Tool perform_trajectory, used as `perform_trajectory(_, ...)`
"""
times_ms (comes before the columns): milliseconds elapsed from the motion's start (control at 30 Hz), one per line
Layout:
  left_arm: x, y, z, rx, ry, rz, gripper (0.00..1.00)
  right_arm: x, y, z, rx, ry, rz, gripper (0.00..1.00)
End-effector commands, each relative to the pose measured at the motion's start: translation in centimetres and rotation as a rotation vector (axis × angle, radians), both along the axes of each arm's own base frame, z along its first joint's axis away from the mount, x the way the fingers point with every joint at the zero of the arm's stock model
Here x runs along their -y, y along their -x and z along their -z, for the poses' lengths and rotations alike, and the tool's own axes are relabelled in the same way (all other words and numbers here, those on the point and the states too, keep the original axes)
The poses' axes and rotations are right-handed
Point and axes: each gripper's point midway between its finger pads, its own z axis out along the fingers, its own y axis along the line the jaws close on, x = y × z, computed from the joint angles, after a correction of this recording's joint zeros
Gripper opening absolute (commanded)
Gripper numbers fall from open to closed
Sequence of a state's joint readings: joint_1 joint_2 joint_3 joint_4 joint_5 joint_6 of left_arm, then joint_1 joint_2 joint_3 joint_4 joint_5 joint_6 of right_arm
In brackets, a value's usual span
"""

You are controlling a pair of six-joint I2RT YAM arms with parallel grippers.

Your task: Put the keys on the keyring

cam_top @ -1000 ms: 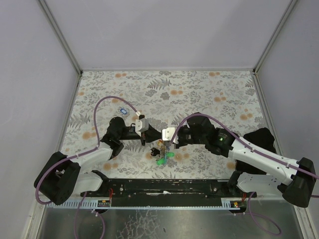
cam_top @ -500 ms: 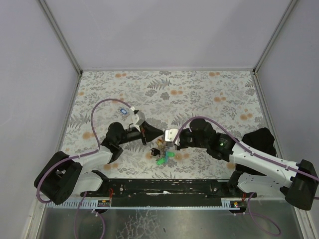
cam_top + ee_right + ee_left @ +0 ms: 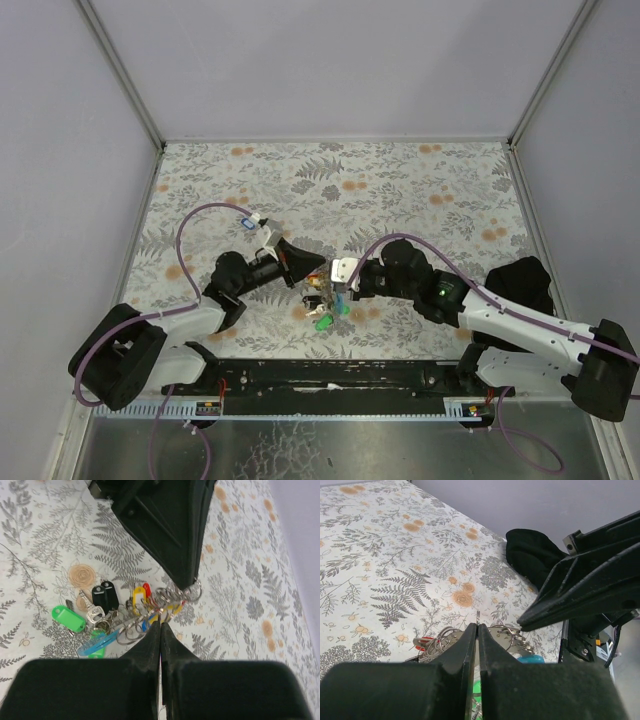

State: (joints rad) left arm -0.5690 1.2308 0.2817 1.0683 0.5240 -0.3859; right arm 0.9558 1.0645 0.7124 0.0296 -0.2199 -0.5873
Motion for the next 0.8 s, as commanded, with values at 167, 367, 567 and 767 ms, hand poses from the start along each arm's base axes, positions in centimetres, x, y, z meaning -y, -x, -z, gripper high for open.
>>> perform_trajectory(167,0.2,1.5,-2.5,0.240,0.002,0.073,0.00,2.2,-2.5,-3.0,0.090,-0.145,0.229,0.00)
perform_trajectory(367,0.0,2.0,-2.5,0.303,-0.008,0.106,0.00,2.8,-3.2,-3.1,0.036,-0.199,0.285,0.25)
perform_trajectory(567,-0.6,2.9,-2.6,0.351,0.006,0.143,0.00,2.8,-3.6,-3.0,-0.049,-0.290,0.287,0.29)
perform_trajectory(767,-0.3,3.2,-3.2,0.348,0.042,0.174,0.00,1.0,-1.9,-2.7,-0.133,-0.377,0.174,0.36)
